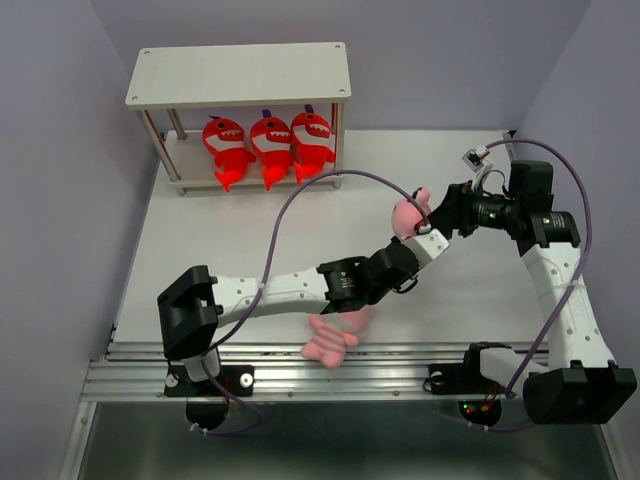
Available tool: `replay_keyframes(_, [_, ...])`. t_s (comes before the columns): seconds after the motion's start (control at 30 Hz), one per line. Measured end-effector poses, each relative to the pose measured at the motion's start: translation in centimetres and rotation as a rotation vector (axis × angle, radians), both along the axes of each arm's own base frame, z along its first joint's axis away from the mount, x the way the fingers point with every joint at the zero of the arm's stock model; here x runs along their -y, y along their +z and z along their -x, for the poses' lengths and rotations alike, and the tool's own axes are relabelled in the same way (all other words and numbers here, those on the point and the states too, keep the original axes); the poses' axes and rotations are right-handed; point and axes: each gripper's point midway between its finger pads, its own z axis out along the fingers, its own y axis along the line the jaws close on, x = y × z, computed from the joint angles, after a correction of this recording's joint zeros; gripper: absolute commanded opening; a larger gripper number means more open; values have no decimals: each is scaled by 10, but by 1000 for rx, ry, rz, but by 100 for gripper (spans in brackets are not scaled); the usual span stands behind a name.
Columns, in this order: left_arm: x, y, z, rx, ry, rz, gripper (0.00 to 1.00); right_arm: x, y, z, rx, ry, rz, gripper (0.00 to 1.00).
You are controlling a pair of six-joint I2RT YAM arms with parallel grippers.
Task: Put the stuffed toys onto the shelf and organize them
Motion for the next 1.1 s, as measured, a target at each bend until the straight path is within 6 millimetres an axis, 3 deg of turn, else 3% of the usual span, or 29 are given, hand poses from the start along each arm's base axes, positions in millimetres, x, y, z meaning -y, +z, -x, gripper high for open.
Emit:
replay_keyframes(0.03, [1, -1, 1, -1, -3, -9, 0, 1, -2, -1, -2, -5, 4, 77])
replay_keyframes(0.1, [4, -4, 1, -5, -7, -23, 0, 2, -11, -4, -14, -21, 23, 60])
replay_keyframes(0.13, [6, -5, 2, -8, -10, -28, 0, 3, -15, -6, -18, -29, 35, 45])
replay_keyframes(0.23, [8, -9, 2, -13, -15, -41, 0, 5, -23, -8, -24, -39, 55, 24])
replay_keyframes(0.27, [8, -11, 3, -16, -17, -47, 0, 6, -26, -10, -22, -42, 62, 13])
replay_keyframes(0.33, [7, -13, 4, -24, -19, -50, 0, 6, -30, -11, -21, -46, 69, 3])
replay_keyframes(0.37, [8, -13, 6, -28, -21, -48, 0, 7, -32, -12, -16, -45, 73, 1])
replay_keyframes(0.5, [11, -14, 10, -60, -32, -16, 51, 7, -34, -10, 11, -51, 79, 1])
replay_keyframes(0.57, [12, -14, 17, -106, -43, 37, 63, 8, -32, -7, 39, -52, 84, 1])
replay_keyframes(0.67, [8, -6, 26, -164, -73, 126, 70, 8, -29, -3, 72, -47, 91, 1])
replay_keyframes(0.77, [-3, 17, 32, -234, -117, 273, 75, 8, -22, -1, 131, -33, 101, 1])
replay_keyframes(0.8, [-5, 22, 33, -251, -125, 307, 83, 8, -20, 0, 152, -25, 102, 1])
replay_keyframes(0.83, [-12, 34, 31, -265, -140, 367, 83, 8, -20, 1, 163, -21, 102, 1])
replay_keyframes(0.87, [-17, 42, 33, -285, -166, 415, 95, 7, -19, 3, 175, -10, 100, 1])
replay_keyframes(0.9, [-23, 50, 33, -299, -187, 463, 99, 6, -18, 4, 182, 2, 95, 1])
replay_keyframes(1.1, [-70, 74, 26, -361, -281, 652, 99, -8, -13, 21, 229, 146, 16, 1])
